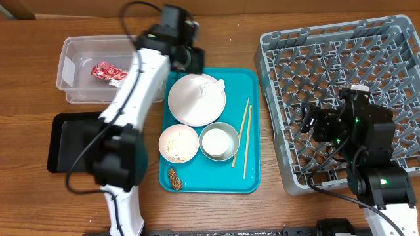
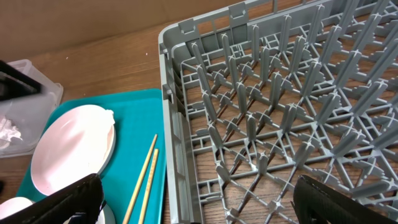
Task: Sort waste into correct bins and load items into the dishwasher
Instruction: 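Grasp the white tissue on the plate with the left gripper, then drop the tissue into the clear bin with the left gripper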
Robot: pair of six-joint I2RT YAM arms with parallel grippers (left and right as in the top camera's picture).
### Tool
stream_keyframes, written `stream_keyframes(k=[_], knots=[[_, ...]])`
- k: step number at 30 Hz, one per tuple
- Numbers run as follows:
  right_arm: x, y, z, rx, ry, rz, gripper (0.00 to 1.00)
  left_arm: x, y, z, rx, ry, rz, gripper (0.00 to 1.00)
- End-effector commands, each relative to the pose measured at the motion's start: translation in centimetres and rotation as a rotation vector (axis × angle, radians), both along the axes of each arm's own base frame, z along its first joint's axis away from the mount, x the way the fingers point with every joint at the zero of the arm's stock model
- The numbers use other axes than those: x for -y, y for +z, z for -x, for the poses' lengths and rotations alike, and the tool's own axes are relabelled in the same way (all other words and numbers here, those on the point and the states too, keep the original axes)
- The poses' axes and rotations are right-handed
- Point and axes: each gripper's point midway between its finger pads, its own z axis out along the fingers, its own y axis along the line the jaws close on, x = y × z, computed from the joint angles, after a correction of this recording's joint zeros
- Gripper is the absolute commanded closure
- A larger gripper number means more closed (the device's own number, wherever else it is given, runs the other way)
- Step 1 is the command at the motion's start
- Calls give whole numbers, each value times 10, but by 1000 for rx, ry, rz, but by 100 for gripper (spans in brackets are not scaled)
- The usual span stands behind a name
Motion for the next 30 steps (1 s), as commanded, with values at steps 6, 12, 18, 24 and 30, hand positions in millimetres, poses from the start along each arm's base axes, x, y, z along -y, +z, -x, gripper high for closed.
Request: stream_keyframes(k=[6,12,18,24,30], knots=[[0,14,-2,36,3,-2,0,45,-85,25,-155,-148,-65,42],[0,13,-1,33,3,-2,0,40,-111,37,-221,-151,-138,53],[0,13,-1,31,3,-1,0,32,-102,39,-228,-138,-158,96],[0,10,1,17,3,-1,0,3,-43,21,-129,-66,-211,96],[0,10,1,16,3,-1,0,-51,50,-2,59,74,-241,96]])
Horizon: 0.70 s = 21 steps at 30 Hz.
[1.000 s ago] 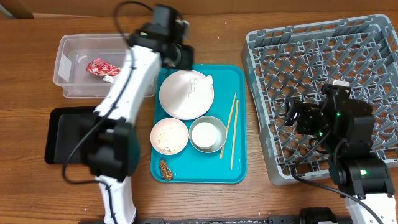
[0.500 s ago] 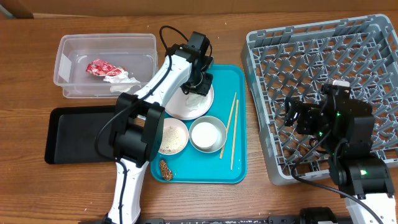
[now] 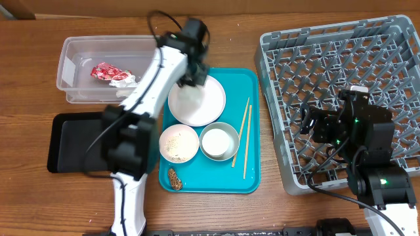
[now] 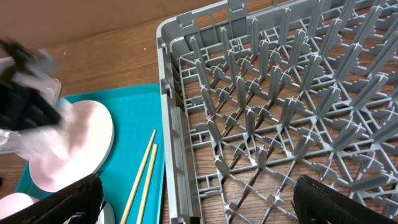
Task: Sort waste into correct bins and load items into the dishwasher
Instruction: 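Drop the tissue into the clear bin with the left gripper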
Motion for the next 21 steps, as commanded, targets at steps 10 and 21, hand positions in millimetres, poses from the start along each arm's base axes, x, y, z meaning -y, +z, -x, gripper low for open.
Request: stream_keyframes(k=[10,21], knots=[[0,14,-2,38,3,-2,0,-166,140,-20,305,392,-36,96],[0,14,-2,37,3,-2,0,-168,122,-21,237,406,102,47]])
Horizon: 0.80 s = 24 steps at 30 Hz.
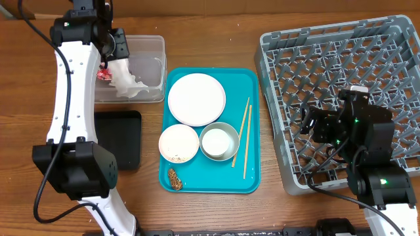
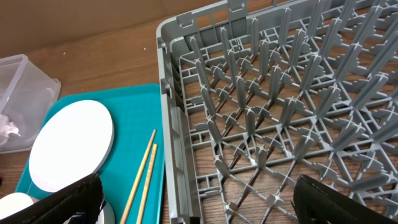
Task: Sort waste into correct bins and load items into the dishwasher
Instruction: 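Drop the tissue into the clear bin with the left gripper, then grasp the white cup from the steel bowl with the left gripper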
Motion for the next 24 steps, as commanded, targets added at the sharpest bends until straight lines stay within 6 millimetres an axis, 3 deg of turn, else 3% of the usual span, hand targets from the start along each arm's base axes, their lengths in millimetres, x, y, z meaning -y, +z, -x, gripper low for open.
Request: stream_keyframes(k=[1,4,8,12,17,19,24], knots=[[0,14,-2,36,2,-2,0,38,-5,1,-13,-118,128,47],[0,14,-2,36,2,-2,0,78,-6,12,-45,-295,217,47],[0,14,-2,36,2,-2,0,130,-10,44,-140,-487,313,47],[0,14,-2,37,2,-2,0,167,-25,86,-288,-628,299,36],[0,14,-2,36,2,-2,0,202,-51,130,-449,-718,299,30],[0,14,-2,36,2,-2,0,219,-70,160,-553,-765,296,30],[0,14,-2,36,2,-2,0,234,-100,201,-684,-839,253,30]])
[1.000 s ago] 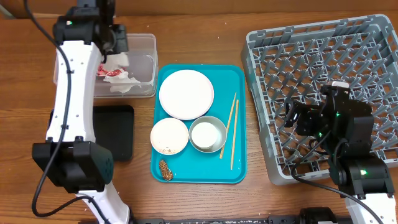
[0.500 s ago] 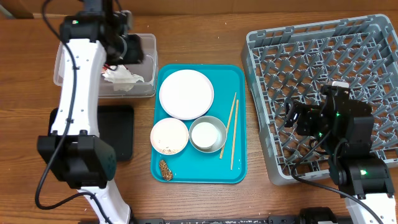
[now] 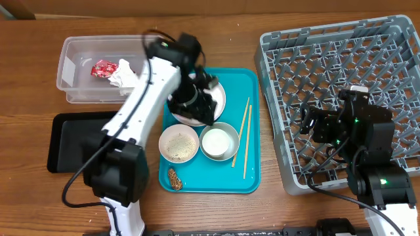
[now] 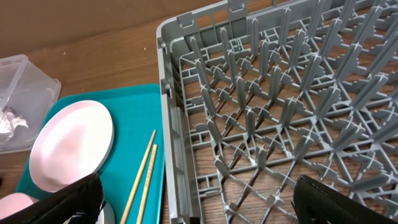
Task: Sort waste into correct bins and load items into the dishwasher
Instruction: 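Grasp the white cup from the steel bowl with the left gripper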
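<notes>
My left gripper [image 3: 197, 99] hangs low over the white plate [image 3: 220, 98] on the teal tray [image 3: 251, 84]; it is blurred, looks open and carries nothing. A crumpled white tissue [image 3: 123, 72] and a red wrapper [image 3: 103, 69] lie in the clear bin [image 3: 65, 93]. The tray also holds a crumb-speckled bowl [image 3: 178, 143], a second bowl [image 3: 219, 141], chopsticks [image 3: 244, 134] and a brown food scrap [image 3: 174, 178]. My right gripper [image 4: 199, 199] stands open over the left edge of the grey dish rack [image 4: 280, 93]. The plate [image 4: 71, 146] and chopsticks [image 4: 143, 174] show to its left.
A black bin [image 3: 72, 141] sits at the front left, below the clear bin, partly under my left arm. The dish rack [image 3: 341, 65] fills the right side of the wooden table, its prongs standing bare.
My left gripper was over the clear bin with the white tissue below it. Now it is over the plate on the tray, and the tissue lies in the bin. The right arm is still.
A crumpled tissue first lay on the plate's far edge, my left gripper just behind it. Then the gripper was down at that spot. Later it was over the clear bin with the tissue. Now the tissue lies in the bin and the gripper is back over the plate.
</notes>
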Robot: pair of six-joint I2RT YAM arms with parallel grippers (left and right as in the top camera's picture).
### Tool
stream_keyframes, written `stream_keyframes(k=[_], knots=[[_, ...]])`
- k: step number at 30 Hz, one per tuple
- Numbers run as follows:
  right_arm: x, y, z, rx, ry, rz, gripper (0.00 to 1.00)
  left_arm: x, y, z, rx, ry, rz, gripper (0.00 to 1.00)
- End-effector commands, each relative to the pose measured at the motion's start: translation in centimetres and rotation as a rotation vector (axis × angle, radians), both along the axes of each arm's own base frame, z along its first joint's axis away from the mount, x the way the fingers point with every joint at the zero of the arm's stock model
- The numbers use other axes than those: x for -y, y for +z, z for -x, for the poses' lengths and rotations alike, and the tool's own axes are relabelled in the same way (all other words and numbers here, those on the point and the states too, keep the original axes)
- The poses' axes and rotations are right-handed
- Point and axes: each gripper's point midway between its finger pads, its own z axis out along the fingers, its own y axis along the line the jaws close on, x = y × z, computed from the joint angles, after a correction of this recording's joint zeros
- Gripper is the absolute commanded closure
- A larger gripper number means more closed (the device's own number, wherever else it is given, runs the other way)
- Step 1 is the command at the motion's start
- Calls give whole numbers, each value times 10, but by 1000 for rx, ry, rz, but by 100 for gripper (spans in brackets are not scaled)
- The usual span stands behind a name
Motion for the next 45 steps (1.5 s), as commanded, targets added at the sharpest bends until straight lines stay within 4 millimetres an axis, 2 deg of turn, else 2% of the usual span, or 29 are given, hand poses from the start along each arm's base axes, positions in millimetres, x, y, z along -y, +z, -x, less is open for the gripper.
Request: stream_keyframes(k=[1,3,5,6,7,12,18,25,27,29,32,35,38,41,45], knots=[[0,14,-2,36,3,-1,0,11,-23,30,-69,-101,-31,31],[0,14,-2,36,3,-1,0,12,-32,37,-75,-123,-54,34],[0,14,-2,36,3,-1,0,13,-38,40,-79,-132,-55,42],[0,14,-2,35,3,-1,0,13,-42,40,-75,-137,-61,66],[0,14,-2,36,3,-1,0,8,-45,38,-65,-131,-91,76],[0,14,-2,36,3,-1,0,-2,-49,29,-26,-99,-171,74],[0,14,-2,35,3,-1,0,2,-51,23,-4,-77,-161,75],[0,14,-2,36,3,-1,0,4,-61,30,-29,-67,-144,76],[0,14,-2,36,3,-1,0,4,-62,28,-22,-66,-141,83],[0,14,-2,36,3,-1,0,6,-62,26,-14,-64,-134,96],[0,14,-2,35,3,-1,0,11,-60,23,-5,-57,-106,96],[0,14,-2,36,3,-1,0,12,-53,11,24,-27,-92,96],[1,13,-2,36,-2,2,0,6,-36,-3,47,6,-80,96],[11,14,-4,42,-52,37,0,5,-6,-19,61,40,9,96],[23,18,-12,70,-111,74,0,17,46,-46,116,67,271,96]])
